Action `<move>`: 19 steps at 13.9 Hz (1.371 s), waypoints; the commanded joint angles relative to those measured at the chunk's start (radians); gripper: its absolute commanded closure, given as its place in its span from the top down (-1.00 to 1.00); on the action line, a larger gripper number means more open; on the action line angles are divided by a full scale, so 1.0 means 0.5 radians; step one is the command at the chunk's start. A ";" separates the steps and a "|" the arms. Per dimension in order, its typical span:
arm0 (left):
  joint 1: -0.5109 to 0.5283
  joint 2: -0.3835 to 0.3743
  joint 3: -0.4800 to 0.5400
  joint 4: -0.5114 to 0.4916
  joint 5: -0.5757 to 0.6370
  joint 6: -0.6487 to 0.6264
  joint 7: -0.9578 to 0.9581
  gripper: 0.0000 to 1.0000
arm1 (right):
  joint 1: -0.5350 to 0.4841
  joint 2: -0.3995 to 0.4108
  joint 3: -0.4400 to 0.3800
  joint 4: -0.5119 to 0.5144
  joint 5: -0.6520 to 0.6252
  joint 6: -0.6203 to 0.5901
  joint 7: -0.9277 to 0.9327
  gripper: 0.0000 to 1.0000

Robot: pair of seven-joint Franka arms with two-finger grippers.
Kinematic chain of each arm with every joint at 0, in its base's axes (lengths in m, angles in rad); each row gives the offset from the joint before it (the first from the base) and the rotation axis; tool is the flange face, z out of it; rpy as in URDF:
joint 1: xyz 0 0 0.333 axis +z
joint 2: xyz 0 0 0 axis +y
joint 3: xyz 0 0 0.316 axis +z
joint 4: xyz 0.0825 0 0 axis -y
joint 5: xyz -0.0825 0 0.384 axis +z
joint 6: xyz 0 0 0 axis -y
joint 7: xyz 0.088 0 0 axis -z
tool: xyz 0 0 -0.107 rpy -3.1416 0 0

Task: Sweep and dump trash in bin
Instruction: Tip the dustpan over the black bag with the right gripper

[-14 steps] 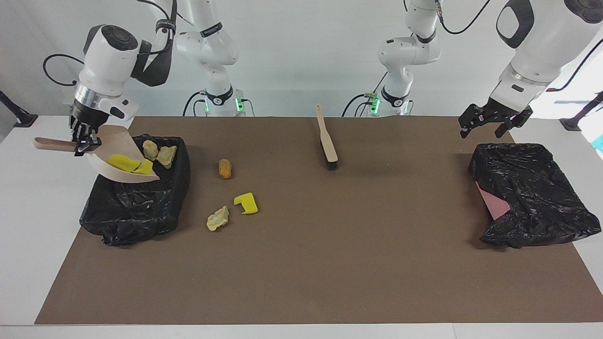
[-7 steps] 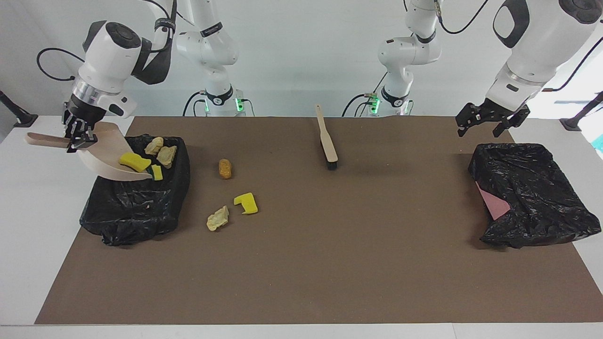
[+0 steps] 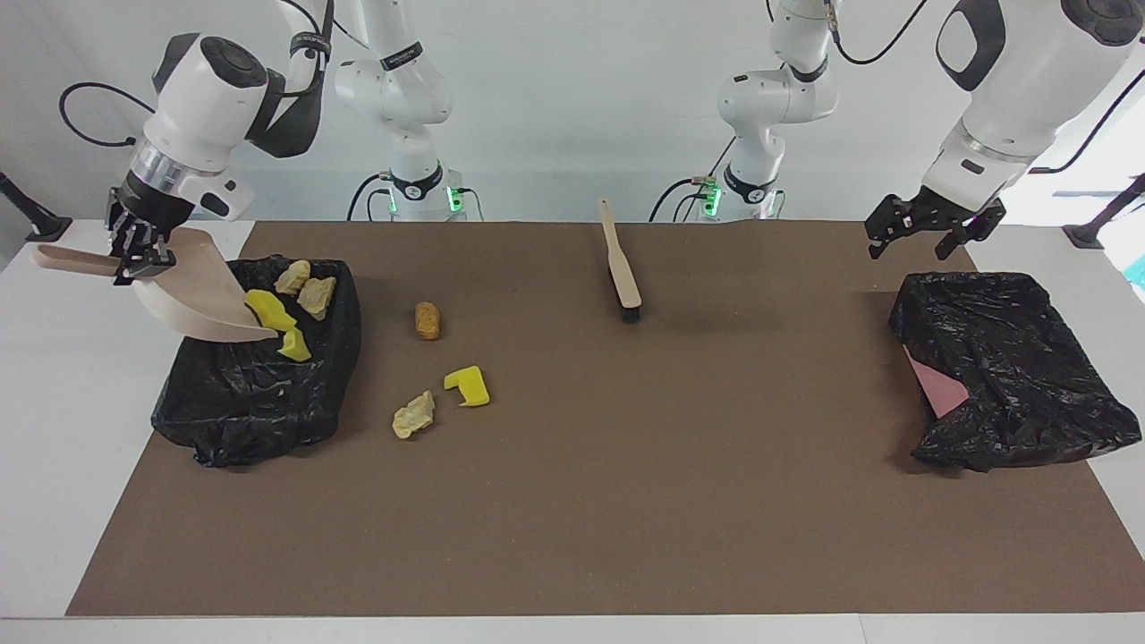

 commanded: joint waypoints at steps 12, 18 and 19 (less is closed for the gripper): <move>-0.013 -0.024 0.007 0.000 -0.025 -0.019 0.027 1.00 | 0.117 0.094 0.041 0.416 0.191 -0.577 0.413 -1.00; -0.016 -0.024 0.004 -0.003 -0.025 -0.006 0.027 1.00 | 0.507 0.300 0.072 0.812 0.611 -1.253 1.571 -1.00; -0.016 -0.024 0.004 -0.003 -0.025 -0.003 0.027 1.00 | 0.538 0.300 0.072 0.815 0.722 -1.257 1.801 -1.00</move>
